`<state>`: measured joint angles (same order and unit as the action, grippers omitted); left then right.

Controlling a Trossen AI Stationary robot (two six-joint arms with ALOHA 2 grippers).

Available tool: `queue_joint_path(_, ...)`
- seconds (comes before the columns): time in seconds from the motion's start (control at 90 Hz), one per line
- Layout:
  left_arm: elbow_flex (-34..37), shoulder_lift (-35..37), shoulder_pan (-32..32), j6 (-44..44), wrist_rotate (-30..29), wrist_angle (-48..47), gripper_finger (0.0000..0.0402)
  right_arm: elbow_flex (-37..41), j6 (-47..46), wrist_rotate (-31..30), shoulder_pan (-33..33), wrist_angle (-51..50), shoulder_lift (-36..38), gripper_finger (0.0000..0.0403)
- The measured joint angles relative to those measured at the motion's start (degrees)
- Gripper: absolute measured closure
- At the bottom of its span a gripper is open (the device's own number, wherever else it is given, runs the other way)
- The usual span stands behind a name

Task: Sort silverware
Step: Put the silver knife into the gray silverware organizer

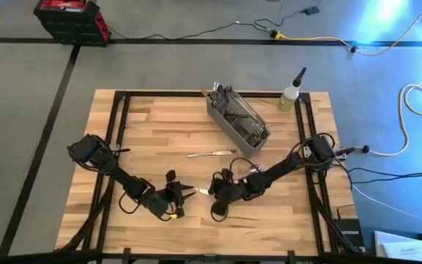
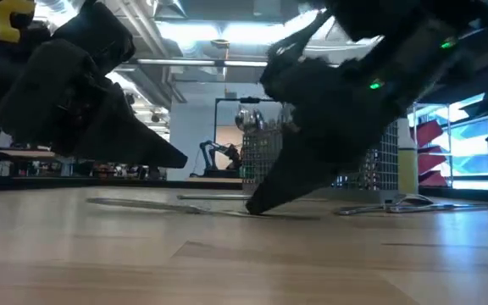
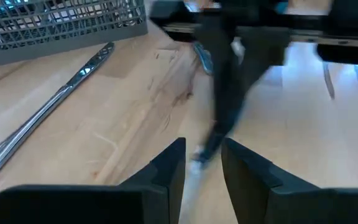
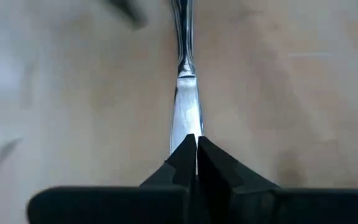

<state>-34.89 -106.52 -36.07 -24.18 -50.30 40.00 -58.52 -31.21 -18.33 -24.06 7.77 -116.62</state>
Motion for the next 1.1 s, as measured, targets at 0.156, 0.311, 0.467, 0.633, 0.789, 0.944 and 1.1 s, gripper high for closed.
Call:
queue_joint_path(0.156,0.0,0.0,0.0,0.2,0.3,0.0,0.0313,0.0,0.2,-0.7,-2.4,-2.8,0.0,0.0403)
queue_joint_path(0.311,0.0,0.0,0.0,0.1,3.0,0.0,0.0313,0.0,0.2,-3.2,-2.7,-3.6,-0.1,0.0403)
queue_joint_path(0.467,0.0,0.0,0.0,1.9,11.1,-0.1,0.0310,0.1,0.4,-5.0,-2.6,-2.7,-0.2,0.0403)
queue_joint_path(0.633,0.0,0.0,-0.7,0.7,9.9,1.0,0.0267,0.2,0.4,-5.4,-2.6,-2.7,-0.2,0.0403)
queue_joint_path(0.789,0.0,0.0,-1.0,2.7,9.6,5.2,0.0193,0.2,0.4,-5.6,-2.6,-2.7,-0.2,0.0403)
queue_joint_path(0.944,0.0,0.0,-1.1,3.1,9.4,-0.6,0.0125,0.2,0.4,-5.6,-2.6,-2.7,-0.2,0.0403)
queue_joint_path(1.1,0.0,0.0,-1.1,3.6,6.7,-6.5,0.0112,0.2,0.4,-5.6,-2.6,-2.6,-0.2,0.0403)
